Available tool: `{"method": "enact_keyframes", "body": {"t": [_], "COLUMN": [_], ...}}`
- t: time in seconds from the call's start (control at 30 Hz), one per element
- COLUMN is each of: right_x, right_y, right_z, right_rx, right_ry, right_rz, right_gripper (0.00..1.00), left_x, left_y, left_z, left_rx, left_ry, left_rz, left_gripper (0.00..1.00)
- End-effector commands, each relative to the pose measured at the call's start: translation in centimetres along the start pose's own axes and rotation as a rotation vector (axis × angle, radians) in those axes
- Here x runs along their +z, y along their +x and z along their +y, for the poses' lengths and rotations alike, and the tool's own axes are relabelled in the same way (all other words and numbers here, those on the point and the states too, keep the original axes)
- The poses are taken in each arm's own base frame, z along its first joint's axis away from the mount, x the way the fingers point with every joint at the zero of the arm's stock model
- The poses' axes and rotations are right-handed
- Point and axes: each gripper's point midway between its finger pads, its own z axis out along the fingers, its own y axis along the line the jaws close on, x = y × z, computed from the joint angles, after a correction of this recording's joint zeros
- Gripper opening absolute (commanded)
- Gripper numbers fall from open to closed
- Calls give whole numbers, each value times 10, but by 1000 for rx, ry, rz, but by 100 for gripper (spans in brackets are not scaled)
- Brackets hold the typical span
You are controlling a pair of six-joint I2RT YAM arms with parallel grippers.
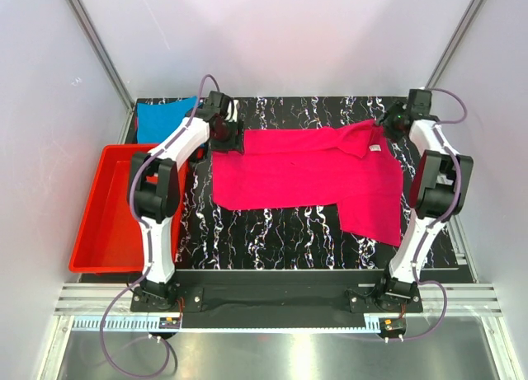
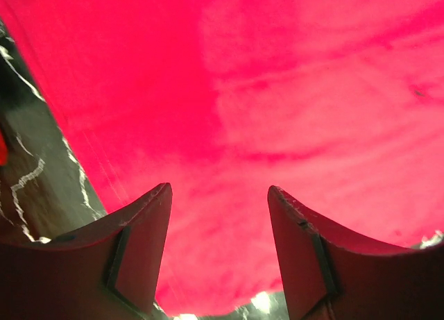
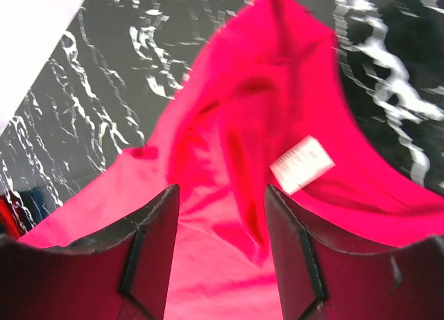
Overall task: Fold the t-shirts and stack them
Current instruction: Fold the tshirt
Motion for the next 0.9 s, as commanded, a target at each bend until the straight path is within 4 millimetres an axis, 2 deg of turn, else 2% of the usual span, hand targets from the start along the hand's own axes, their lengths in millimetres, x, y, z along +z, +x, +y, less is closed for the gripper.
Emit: {"method": "enact_keyframes", "body": {"t": [0.0,0.03,0.17,0.37,0.53,0.8,0.87], "right_x": [15,16,32,36,40,48,49], "right_y": [-13,-18,-16,-15,-14,-8,-10], "right_z": [16,20,16,6,12,6,2], "right_rx": [-11,-21,-37,-46,-40,-40,-40], "right_ry": [11,23,64,160,140,175,192], "right_rz": [-49,-59,-50,-63,-71,-61,-75], "right_gripper": [60,61,61,61,59,59,55], "left_x": [-39,-45,-68,-83,-91,-88,-89], "left_y": [-18,-17,-13,-11,-16,-13,-13], "left_z": [-24,-30,-46,-50,-53,-53,-53], "left_rx": [-23,-32,-40,-31,-29,-41,-39], "left_ry": [92,123,205,225,236,246,248], "left_rz": [-76,-71,-99,-112,-137,-125,-126], "left_gripper": [63,63,63,63,64,64,64]}}
